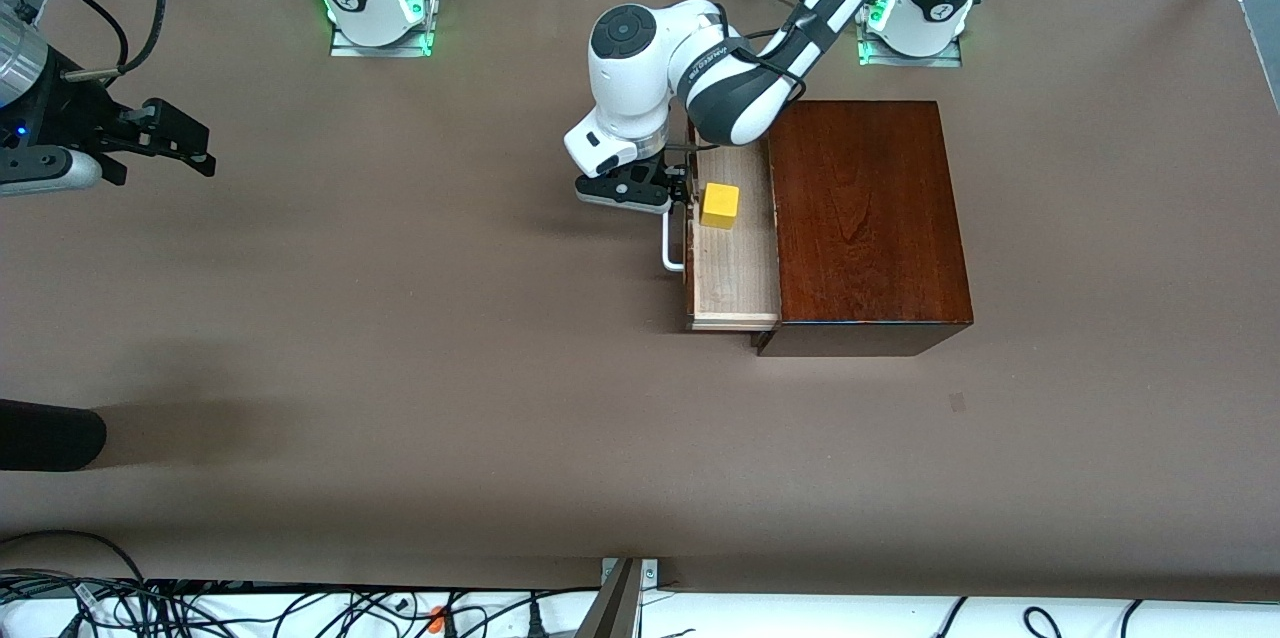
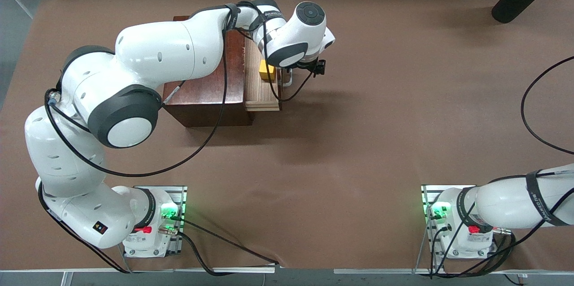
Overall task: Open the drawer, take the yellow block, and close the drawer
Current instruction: 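Pull the drawer open by its handle with the left gripper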
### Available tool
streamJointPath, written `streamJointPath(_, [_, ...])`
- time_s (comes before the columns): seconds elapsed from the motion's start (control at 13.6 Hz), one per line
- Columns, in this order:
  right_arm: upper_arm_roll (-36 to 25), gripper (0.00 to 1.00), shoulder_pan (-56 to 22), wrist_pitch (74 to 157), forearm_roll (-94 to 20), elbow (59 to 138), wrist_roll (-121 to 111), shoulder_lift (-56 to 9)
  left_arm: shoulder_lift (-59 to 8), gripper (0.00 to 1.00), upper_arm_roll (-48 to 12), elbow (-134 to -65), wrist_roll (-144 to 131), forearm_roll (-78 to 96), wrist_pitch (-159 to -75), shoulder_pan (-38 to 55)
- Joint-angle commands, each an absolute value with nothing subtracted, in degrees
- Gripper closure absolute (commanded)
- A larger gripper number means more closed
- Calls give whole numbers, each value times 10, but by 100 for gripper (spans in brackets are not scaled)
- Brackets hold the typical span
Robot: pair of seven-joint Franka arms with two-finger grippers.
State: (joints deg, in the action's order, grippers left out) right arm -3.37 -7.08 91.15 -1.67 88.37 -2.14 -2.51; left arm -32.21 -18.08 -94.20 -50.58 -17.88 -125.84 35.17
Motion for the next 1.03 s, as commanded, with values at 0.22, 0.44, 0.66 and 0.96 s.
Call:
streamJointPath(0.22, [-28,0,-64,916,-17,890,-20,-18,-334,0,-183,-918,-499,-178,-1262,357])
streamJointPath(0.44, [-28,0,-65,915,-17,890,-21,-18,-330,0,-183,-912,-476,-178,-1225,357])
streamJointPath(0.66, [-27,0,-65,915,-17,890,-21,-18,-331,0,-182,-874,-438,-180,-1133,364])
streamJointPath(0.96, [-26,0,-66,912,-15,890,-21,-18,-320,0,-184,-784,-434,-177,-993,363])
